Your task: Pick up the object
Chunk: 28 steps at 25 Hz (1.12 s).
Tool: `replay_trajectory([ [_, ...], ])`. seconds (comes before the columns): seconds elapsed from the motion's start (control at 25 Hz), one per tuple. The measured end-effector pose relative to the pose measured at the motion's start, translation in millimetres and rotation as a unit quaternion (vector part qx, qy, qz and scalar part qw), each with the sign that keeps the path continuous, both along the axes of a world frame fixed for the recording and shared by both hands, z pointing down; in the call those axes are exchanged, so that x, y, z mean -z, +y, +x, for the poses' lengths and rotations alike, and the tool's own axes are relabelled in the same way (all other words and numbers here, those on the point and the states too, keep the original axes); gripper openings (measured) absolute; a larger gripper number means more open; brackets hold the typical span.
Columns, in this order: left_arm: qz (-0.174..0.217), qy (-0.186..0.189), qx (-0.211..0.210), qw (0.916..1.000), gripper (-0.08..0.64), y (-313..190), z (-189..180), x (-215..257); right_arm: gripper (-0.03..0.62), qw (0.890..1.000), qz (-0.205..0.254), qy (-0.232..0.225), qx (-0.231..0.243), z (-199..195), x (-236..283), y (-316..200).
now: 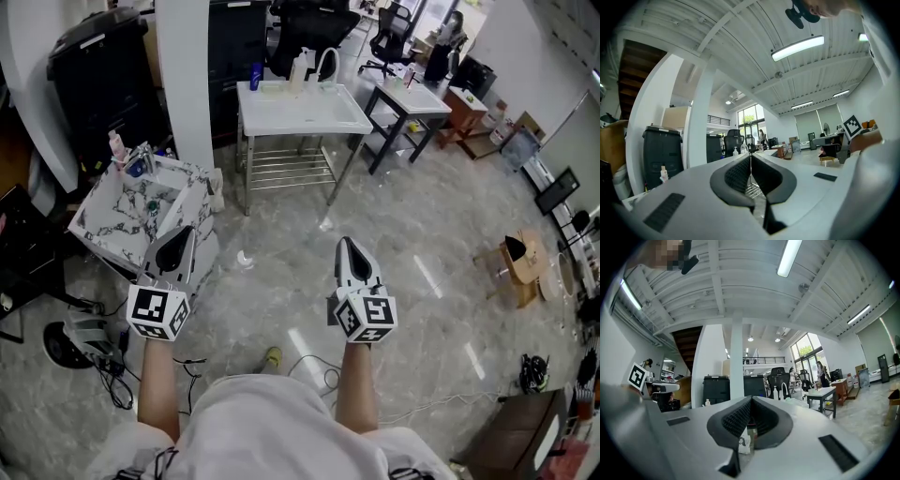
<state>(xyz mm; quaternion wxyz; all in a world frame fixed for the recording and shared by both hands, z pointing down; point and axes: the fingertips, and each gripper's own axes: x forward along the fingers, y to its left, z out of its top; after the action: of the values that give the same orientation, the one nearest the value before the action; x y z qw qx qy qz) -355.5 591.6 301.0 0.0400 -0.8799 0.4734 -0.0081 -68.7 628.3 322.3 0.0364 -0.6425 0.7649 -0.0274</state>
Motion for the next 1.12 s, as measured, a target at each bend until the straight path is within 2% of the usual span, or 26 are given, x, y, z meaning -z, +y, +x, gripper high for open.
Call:
replay_trajectory([
  [0.44, -0.011, 0.007, -0.008, 0.9999, 0.025, 0, 1, -4, 0.006, 1.0, -0.006, 0.008, 0.006, -6, -5, 1],
  [0.68, -0.02, 0.008, 0.0, 0.9998, 0.061, -5, 1, -9, 0.006, 1.0, -0.007, 0.006, 0.004, -2, -9, -3],
  [1.12, -0.026, 0.01, 0.001, 0.9996, 0.067, -33, 19, -16, 0.006, 1.0, -0.007, 0.004, 0.009, 15, -16, -32],
])
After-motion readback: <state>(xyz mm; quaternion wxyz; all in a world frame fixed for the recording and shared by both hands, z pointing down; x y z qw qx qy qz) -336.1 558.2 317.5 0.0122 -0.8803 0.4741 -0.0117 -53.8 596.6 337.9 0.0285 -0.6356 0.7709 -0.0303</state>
